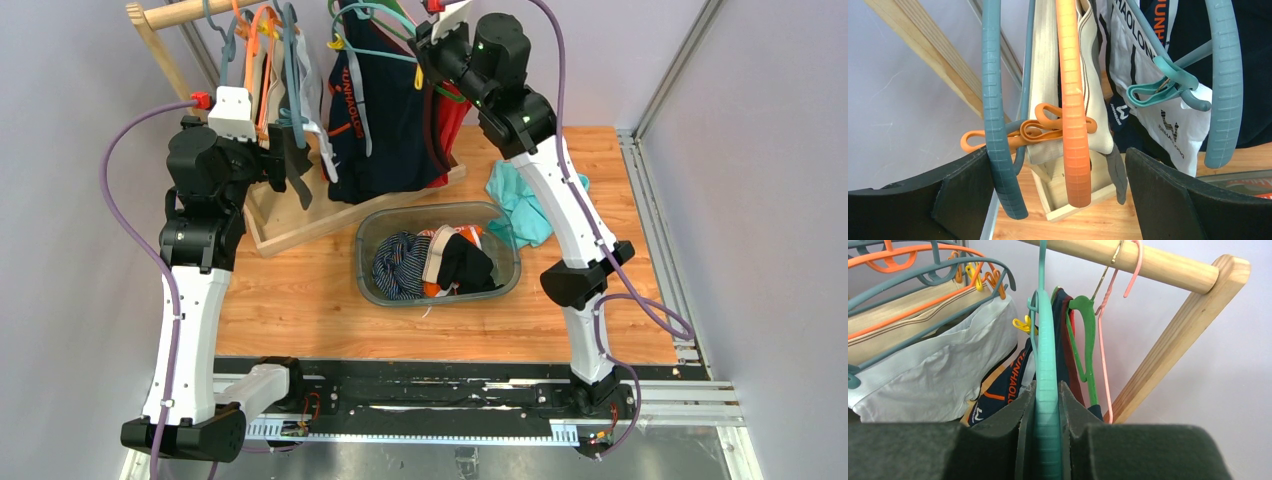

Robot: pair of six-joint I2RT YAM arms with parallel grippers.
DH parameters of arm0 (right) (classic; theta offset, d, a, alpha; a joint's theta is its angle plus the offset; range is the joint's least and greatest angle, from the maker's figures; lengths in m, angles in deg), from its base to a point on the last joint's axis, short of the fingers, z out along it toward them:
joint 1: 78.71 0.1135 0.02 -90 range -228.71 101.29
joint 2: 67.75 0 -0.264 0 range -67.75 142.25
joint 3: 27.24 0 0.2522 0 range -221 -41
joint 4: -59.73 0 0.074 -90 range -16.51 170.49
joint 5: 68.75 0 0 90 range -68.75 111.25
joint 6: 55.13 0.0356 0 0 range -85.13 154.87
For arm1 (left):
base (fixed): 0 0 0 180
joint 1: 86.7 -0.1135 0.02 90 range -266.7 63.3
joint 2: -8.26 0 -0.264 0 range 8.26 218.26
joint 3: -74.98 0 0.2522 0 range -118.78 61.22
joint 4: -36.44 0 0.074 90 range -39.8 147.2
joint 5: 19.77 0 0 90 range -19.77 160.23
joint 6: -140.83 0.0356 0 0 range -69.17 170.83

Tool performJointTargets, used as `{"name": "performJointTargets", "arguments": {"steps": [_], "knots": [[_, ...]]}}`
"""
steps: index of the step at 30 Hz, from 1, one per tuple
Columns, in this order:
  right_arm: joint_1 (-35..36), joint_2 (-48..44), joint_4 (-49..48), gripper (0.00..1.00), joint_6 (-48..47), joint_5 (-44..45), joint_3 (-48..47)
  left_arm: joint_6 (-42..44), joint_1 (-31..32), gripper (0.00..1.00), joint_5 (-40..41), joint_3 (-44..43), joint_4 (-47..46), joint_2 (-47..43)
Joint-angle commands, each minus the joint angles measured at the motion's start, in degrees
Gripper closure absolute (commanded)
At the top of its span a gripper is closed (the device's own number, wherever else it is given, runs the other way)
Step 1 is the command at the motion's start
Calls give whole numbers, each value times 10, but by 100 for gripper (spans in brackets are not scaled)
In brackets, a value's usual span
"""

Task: Remove the underwear clipped to the hanger
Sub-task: Pick up the hanger from the clothesline.

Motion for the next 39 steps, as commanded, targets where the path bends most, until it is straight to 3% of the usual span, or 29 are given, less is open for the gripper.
{"name": "performJointTargets", "arguments": {"steps": [1, 13, 23, 39], "knots": [[-5, -22, -60, 100, 18, 13, -29, 9, 3, 2, -4, 7, -24, -14], [-5, -22, -64, 100, 44, 11, -76, 14, 3, 2, -3, 12, -28, -16], [-14, -88, 4, 100, 56, -24, -36, 11, 3, 2, -40, 9, -34, -25], [-125, -261, 59, 100, 167, -223, 74, 5, 3, 0, -121, -8, -1, -34]]}}
